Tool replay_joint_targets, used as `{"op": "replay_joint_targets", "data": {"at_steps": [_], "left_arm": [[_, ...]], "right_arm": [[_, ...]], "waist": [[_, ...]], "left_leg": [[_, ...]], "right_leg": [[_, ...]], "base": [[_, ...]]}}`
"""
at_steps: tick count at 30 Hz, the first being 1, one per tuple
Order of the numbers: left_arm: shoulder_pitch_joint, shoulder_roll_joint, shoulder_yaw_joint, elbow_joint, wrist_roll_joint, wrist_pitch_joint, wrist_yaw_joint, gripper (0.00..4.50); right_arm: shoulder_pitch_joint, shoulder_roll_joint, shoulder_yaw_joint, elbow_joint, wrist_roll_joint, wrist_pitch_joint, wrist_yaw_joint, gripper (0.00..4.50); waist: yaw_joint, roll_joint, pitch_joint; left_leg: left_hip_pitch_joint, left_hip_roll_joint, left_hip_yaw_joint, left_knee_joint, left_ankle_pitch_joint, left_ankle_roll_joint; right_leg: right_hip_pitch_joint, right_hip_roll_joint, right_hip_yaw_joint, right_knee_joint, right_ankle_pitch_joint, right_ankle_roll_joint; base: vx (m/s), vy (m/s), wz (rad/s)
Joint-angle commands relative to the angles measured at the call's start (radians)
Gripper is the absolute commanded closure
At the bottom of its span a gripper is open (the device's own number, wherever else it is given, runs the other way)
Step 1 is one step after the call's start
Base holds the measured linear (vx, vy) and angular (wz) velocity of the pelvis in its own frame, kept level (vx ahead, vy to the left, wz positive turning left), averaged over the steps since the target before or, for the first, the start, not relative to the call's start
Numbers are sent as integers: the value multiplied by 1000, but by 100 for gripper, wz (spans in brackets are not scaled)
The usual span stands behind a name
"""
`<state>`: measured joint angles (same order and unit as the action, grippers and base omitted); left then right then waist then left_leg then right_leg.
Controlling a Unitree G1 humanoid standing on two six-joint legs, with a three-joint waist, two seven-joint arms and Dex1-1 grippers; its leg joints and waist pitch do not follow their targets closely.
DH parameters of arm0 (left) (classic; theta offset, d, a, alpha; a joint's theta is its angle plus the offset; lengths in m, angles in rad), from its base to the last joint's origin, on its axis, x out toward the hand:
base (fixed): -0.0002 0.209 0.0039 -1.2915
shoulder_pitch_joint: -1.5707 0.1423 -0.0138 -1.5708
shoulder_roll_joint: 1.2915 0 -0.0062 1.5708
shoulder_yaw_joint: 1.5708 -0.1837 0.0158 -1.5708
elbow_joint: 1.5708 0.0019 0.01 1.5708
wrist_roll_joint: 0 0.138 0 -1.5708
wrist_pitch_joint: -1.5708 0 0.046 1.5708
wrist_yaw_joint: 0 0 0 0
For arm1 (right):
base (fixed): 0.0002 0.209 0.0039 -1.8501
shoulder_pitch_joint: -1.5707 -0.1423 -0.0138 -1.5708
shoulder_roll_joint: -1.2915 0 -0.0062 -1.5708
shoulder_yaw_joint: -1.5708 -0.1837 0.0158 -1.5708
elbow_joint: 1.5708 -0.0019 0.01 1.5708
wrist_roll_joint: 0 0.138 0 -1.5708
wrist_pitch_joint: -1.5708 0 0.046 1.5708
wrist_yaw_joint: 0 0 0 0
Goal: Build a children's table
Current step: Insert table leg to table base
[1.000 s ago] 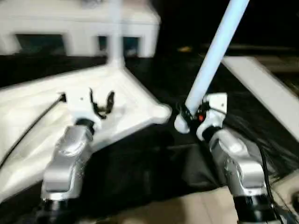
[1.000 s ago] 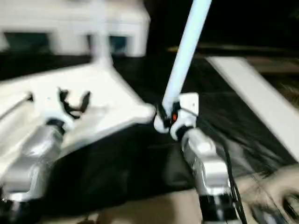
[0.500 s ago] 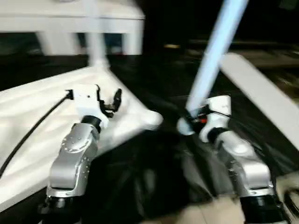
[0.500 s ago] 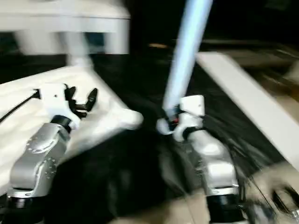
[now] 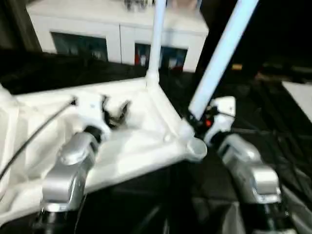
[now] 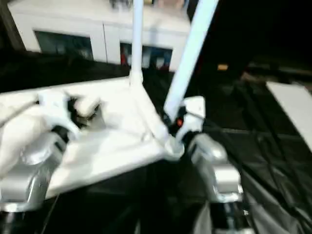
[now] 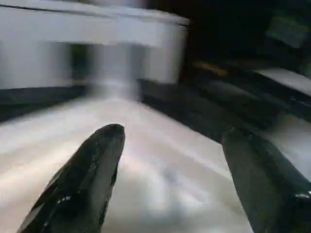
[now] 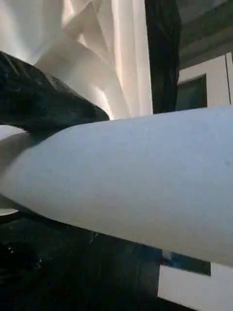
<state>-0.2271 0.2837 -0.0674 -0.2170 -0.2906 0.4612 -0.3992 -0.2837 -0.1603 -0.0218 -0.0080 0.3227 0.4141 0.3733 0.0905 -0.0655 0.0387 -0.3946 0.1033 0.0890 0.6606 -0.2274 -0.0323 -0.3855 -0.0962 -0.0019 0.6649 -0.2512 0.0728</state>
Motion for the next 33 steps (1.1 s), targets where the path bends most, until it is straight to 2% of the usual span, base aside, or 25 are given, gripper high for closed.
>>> {"op": "replay_joint_targets", "data": {"at_steps": [1, 2, 3, 4, 5, 6, 7, 8, 9, 10, 11, 13, 14, 15, 16, 17, 18, 20, 22, 23, 24, 26, 28, 30, 33], "left_arm": [[6, 49, -77, -22, -30, 26, -160, 83], [3, 72, -95, -20, -36, 26, -205, 83], [3, 72, -95, -20, -36, 26, -205, 83], [-7, 140, -147, -15, -50, 44, -326, 83], [-7, 140, -147, -15, -50, 44, -326, 83], [-12, 161, -163, -11, -50, 47, -366, 83], [-25, 194, -200, 12, -31, 41, -428, 83], [-42, 211, -230, 40, -4, 23, -463, 83], [-42, 211, -230, 40, -4, 23, -463, 83], [-78, 204, -270, 109, 56, -11, -458, 83], [-96, 200, -284, 141, 78, -19, -444, 83], [-144, 173, -303, 230, 122, -32, -408, 83], [-156, 167, -306, 252, 131, -35, -402, 83], [-177, 153, -310, 288, 150, -44, -385, 83], [-213, 130, -311, 343, 168, -64, -357, 83], [-213, 130, -311, 343, 168, -64, -357, 83], [-232, 112, -306, 372, 170, -73, -338, 83], [-261, 83, -295, 414, 164, -86, -331, 83], [-283, 70, -299, 457, 175, -91, -330, 83], [-286, 68, -300, 463, 177, -91, -331, 83], [-302, 58, -304, 501, 182, -88, -341, 83], [-318, 49, -302, 535, 172, -81, -375, 97], [-333, 49, -304, 560, 167, -75, -410, 119], [-344, 55, -307, 569, 166, -57, -427, 130], [-358, 63, -311, 582, 173, -28, -433, 151]], "right_arm": [[-7, -25, -44, -28, 42, 22, 44, 262], [-11, -29, -51, -26, 53, 32, 55, 262], [-11, -29, -51, -26, 53, 32, 55, 262], [-18, -53, -57, -19, 62, 39, 86, 262], [-18, -53, -57, -19, 62, 39, 86, 262], [-21, -62, -57, -15, 66, 41, 94, 262], [-24, -87, -51, -13, 63, 44, 116, 262], [-25, -106, -47, -11, 69, 54, 135, 262], [-25, -106, -47, -11, 69, 54, 135, 262], [-22, -130, -39, -17, 63, 61, 151, 262], [-20, -136, -38, -19, 65, 65, 159, 262], [-22, -143, -38, -20, 61, 67, 165, 262], [-23, -144, -39, -20, 59, 68, 167, 262], [-23, -142, -40, -19, 58, 67, 165, 262], [-23, -139, -41, -20, 59, 66, 161, 262], [-23, -139, -41, -20, 59, 66, 161, 262], [-20, -136, -40, -23, 58, 65, 157, 262], [-13, -134, -33, -27, 57, 64, 145, 262], [-5, -132, -29, -32, 54, 66, 137, 262], [-3, -131, -29, -33, 54, 68, 136, 262], [1, -130, -29, -36, 53, 73, 132, 262], [0, -131, -31, -34, 50, 73, 132, 262], [-4, -136, -32, -30, 48, 73, 133, 262], [-5, -142, -33, -28, 46, 73, 136, 262], [-7, -152, -31, -26, 45, 72, 138, 262]], "waist": [[10, -6, -62], [8, 0, -60], [2, 2, -56], [-11, 15, -48], [-13, 15, -45], [-21, 14, -38], [-21, 13, -34], [-27, 20, -30], [-28, 18, -29], [-27, 13, -28], [-25, 12, -30], [-27, 12, -32], [-27, 9, -34], [-30, 10, -32], [-34, 9, -34], [-35, 9, -35], [-35, 13, -35], [-39, 13, -37], [-41, 17, -38], [-44, 17, -37], [-43, 18, -39], [-42, 19, -42], [-41, 20, -40], [-39, 16, -41], [-34, 18, -41]], "left_leg": [[26, 49, 10, -62, 353, 125], [24, 67, 11, -87, 164, 71], [22, 71, 12, -99, 108, 45], [29, 84, 18, -121, -41, -12], [31, 86, 21, -127, -101, -25], [33, 92, 29, -135, -213, -52], [41, 96, 33, -137, -299, -73], [45, 97, 35, -139, -361, -90], [45, 99, 35, -140, -383, -96], [48, 99, 39, -139, -404, -101], [51, 100, 41, -137, -401, -102], [46, 101, 40, -139, -379, -101], [45, 99, 41, -138, -365, -102], [41, 100, 38, -139, -369, -101], [35, 100, 35, -141, -366, -104], [36, 101, 34, -141, -369, -103], [36, 102, 33, -141, -374, -104], [37, 101, 33, -142, -384, -104], [33, 105, 31, -148, -380, -101], [32, 104, 32, -149, -383, -99], [37, 103, 34, -148, -384, -100], [36, 105, 37, -148, -358, -92], [39, 106, 41, -148, -355, -87], [40, 106, 46, -147, -345, -79], [39, 108, 49, -147, -317, -73]], "right_leg": [[38, -58, 33, -78, 266, -52], [52, -55, 25, -78, 176, -113], [57, -49, 20, -80, 142, -142], [53, -37, 7, -85, 40, -203], [50, -34, 5, -91, -21, -207], [42, -32, 6, -97, -136, -211], [31, -35, 9, -109, -246, -201], [23, -36, 12, -118, -329, -186], [22, -36, 11, -121, -365, -175], [15, -39, 13, -131, -429, -153], [12, -45, 15, -136, -472, -137], [15, -45, 15, -138, -476, -129], [14, -45, 13, -138, -481, -121], [13, -47, 10, -142, -502, -120], [18, -48, 6, -141, -504, -120], [17, -49, 4, -142, -500, -123], [16, -49, 3, -141, -495, -127], [17, -49, -1, -144, -486, -136], [20, -48, -3, -139, -419, -160], [20, -46, -3, -141, -414, -160], [18, -45, -2, -141, -399, -162], [19, -47, -1, -137, -338, -183], [15, -46, 1, -137, -322, -193], [14, -48, 4, -139, -327, -195], [14, -47, 5, -135, -305, -201]], "base": [[-72, -13, 7], [-65, -40, -5], [-86, -29, -8], [-86, -29, -8], [-92, -24, -5], [-95, -28, 0], [-95, -28, 0], [-92, -23, 2], [-89, -13, 1], [-89, -13, 1], [-86, -11, 2], [-78, -8, 0], [-73, -4, -2], [-63, 3, -5], [-63, 3, -5], [-50, 12, -8], [0, 0, 0], [0, 0, 0], [0, 0, 0], [0, 0, 0], [0, 0, 0], [0, 0, 0], [0, 0, 0], [0, 0, 0], [0, 0, 0]]}}
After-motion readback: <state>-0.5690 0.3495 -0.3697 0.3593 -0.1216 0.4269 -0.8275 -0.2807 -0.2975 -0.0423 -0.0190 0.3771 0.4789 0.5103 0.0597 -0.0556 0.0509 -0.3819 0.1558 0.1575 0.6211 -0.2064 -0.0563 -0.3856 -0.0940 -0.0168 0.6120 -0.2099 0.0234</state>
